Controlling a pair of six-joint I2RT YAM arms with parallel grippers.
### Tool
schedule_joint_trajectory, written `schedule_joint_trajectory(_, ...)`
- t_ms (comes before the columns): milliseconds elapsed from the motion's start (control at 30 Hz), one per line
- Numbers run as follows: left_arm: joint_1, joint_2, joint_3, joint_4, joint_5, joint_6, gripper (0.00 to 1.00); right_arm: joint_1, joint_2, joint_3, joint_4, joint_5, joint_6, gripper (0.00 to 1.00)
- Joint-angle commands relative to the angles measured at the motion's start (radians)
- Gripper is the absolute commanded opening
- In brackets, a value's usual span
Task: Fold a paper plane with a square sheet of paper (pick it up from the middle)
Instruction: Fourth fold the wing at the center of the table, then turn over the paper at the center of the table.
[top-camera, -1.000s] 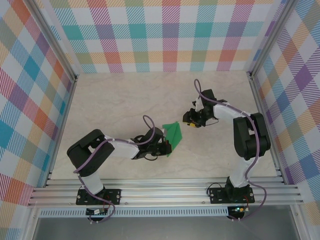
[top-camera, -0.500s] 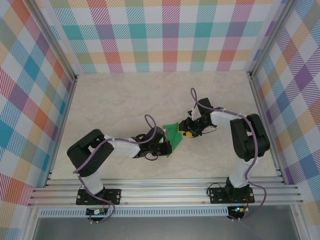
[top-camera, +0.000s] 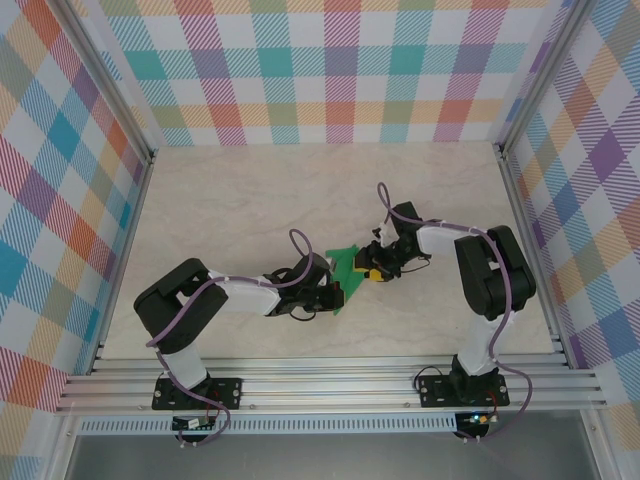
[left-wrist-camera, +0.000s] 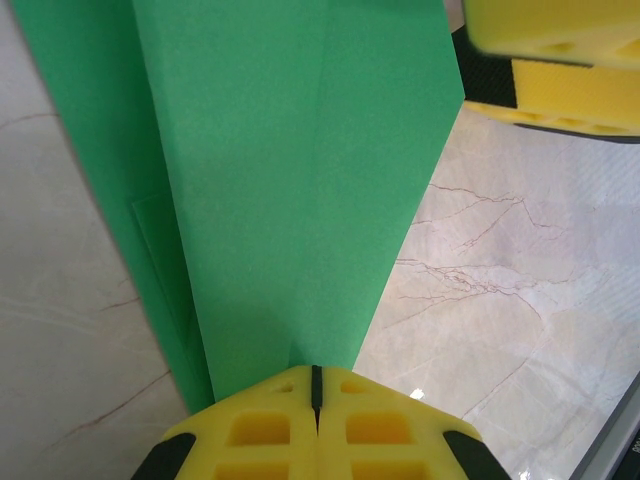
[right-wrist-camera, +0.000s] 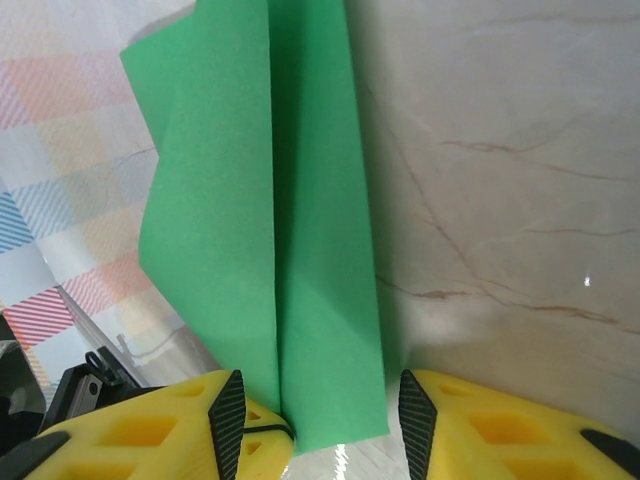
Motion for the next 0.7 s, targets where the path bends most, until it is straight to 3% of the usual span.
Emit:
schedule_joint_trajectory(0, -0.024, 0.008, -0.014, -0.117, 0.035, 0.015, 0.02, 0.017, 0.019, -0.004, 0.031, -0.054, 0.008, 0.47)
schedule_joint_trajectory(500, -0.018, -0.029, -0.050, -0.052, 0.058, -0.020, 0.05, 0.038, 0.058, 0.004, 0.089, -0.076, 0.027, 0.46)
schedule_joint_trajectory(667, -0.004, -0.089, -0.062, -0.055, 0.031, -0.022, 0.18, 0.039, 0.071, 0.001, 0.088, -0.062, 0.023, 0.41)
